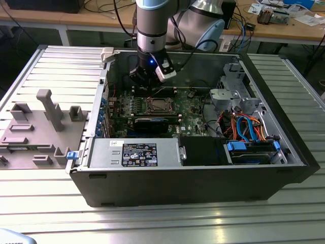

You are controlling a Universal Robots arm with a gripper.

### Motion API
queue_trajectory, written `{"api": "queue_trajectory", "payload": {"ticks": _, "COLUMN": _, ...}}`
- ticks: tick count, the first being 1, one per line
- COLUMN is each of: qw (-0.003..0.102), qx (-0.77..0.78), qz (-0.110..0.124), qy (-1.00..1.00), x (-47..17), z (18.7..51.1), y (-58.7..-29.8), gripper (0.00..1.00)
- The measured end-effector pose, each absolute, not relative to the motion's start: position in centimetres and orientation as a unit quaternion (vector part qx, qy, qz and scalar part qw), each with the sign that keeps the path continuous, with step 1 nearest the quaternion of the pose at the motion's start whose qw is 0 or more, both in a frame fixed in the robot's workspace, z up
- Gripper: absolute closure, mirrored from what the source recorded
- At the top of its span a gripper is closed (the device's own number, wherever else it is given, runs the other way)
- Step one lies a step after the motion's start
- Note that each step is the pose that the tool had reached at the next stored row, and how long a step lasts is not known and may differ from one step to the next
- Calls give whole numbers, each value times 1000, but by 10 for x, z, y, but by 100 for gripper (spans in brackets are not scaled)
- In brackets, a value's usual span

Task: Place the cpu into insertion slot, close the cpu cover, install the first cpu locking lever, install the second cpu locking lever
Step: 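Install the first cpu locking lever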

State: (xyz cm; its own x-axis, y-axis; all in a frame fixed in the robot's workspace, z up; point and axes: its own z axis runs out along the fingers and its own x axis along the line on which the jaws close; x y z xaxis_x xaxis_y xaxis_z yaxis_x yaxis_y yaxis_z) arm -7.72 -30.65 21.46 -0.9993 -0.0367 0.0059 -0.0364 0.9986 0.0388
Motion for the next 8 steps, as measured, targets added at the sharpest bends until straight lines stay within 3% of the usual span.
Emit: {"api": "queue_trajectory", "payload": {"ticks": 8, "qw": 3, "qx": 21, "qz": -11, "qy": -1000, "x": -76, "z": 211, "y": -304, "gripper": 89}}
